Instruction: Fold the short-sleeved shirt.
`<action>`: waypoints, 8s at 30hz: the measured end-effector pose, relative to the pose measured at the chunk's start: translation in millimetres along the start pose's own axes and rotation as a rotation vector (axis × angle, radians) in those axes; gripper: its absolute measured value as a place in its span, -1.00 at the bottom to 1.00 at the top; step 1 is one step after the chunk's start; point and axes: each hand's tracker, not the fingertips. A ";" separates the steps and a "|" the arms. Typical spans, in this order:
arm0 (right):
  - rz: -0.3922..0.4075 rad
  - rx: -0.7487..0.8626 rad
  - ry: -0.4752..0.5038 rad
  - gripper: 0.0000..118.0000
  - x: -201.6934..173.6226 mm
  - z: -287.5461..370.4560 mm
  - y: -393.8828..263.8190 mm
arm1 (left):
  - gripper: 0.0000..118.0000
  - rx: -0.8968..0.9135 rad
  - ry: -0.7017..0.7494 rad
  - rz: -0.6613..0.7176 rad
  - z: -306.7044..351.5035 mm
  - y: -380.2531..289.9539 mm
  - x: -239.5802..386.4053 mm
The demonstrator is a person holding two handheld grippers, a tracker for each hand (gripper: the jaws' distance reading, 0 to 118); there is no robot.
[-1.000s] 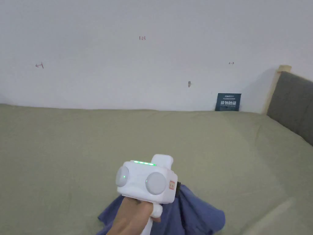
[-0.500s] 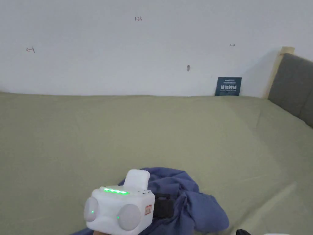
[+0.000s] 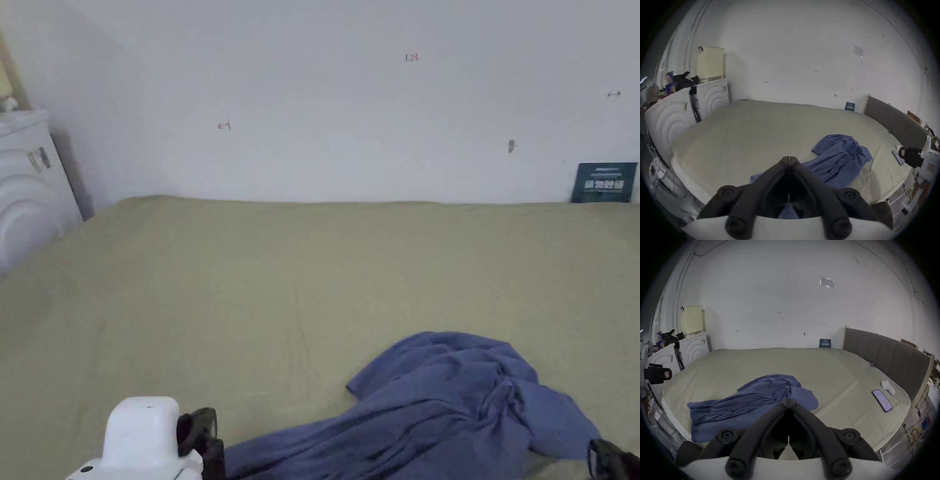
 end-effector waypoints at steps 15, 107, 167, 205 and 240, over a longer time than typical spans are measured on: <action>0.004 -0.045 0.040 -1.00 -15.7 -24.1 -2.5 | -1.00 -0.306 0.091 0.101 -114.4 -33.1 -72.1; 0.073 0.027 -0.132 -1.00 122.4 -189.4 329.6 | -0.93 0.056 0.163 -0.002 -176.3 337.1 -36.0; -0.074 -0.320 -0.052 0.89 110.9 -76.3 -56.6 | 0.95 -0.332 0.100 0.071 -105.7 -57.0 -110.1; 0.033 -0.318 0.071 -1.00 2.9 -128.7 -40.9 | -0.91 -0.474 0.019 0.006 -142.7 -78.8 -111.1; 0.126 -0.181 0.158 -1.00 64.1 -115.2 111.9 | -0.91 -0.267 0.041 0.096 -102.1 3.4 -106.4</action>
